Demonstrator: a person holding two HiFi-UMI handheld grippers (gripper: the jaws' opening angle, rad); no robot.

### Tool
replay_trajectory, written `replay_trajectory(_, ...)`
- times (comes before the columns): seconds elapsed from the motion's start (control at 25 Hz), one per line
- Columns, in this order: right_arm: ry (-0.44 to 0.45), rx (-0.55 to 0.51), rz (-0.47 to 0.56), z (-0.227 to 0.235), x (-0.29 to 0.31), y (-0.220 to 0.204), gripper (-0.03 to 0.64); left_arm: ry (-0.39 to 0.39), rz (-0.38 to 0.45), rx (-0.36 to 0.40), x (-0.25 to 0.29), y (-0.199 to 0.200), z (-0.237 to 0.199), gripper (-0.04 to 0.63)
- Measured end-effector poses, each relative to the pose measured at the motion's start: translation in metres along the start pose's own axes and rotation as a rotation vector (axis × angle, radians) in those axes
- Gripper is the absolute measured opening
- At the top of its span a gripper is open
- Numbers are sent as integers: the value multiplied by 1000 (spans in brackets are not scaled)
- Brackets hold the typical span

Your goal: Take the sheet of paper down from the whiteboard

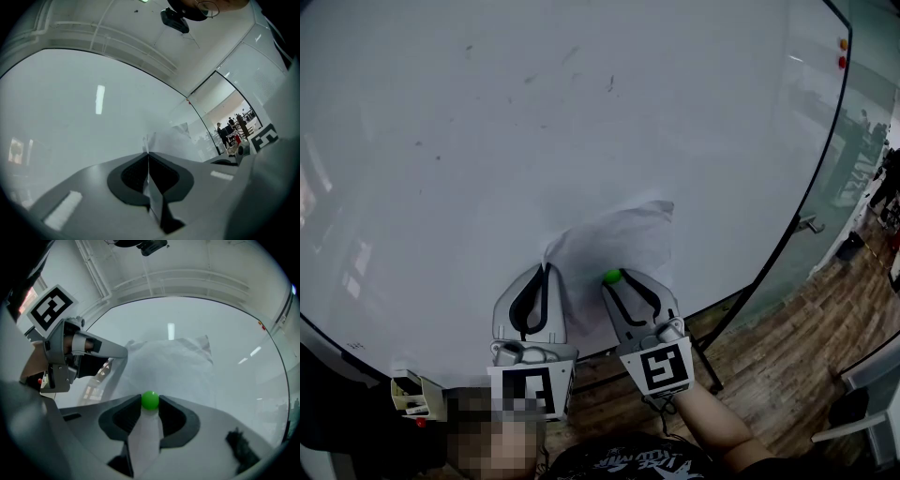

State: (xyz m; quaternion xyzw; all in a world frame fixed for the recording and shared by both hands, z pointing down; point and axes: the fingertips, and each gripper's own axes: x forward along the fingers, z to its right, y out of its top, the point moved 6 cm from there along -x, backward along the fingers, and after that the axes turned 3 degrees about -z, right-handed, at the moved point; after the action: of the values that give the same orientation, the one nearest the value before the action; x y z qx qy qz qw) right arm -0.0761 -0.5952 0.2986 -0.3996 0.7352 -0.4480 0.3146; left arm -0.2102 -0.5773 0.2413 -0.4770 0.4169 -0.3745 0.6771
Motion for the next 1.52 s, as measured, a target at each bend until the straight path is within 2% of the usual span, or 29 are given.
replay_trajectory(0.16,5,-1,29,1,-9,3,129,20,35,23,1,2,-3,9)
replay_trajectory(0.44,12,8,22,12,-36,-5,129,63,40,6,-5,6,3,9)
replay_trajectory(1.0,76,120,24,31,-100,-28,129,125,-111,15,-44,-10,63,9)
replay_trajectory(1.24,147,174,33,36,-125,-39,129,178,-193,9,-71,-21,93,9)
replay_trajectory(1.52,277,202,32,25,-147,-49,129,275,-283,-14,-114,-36,118,9)
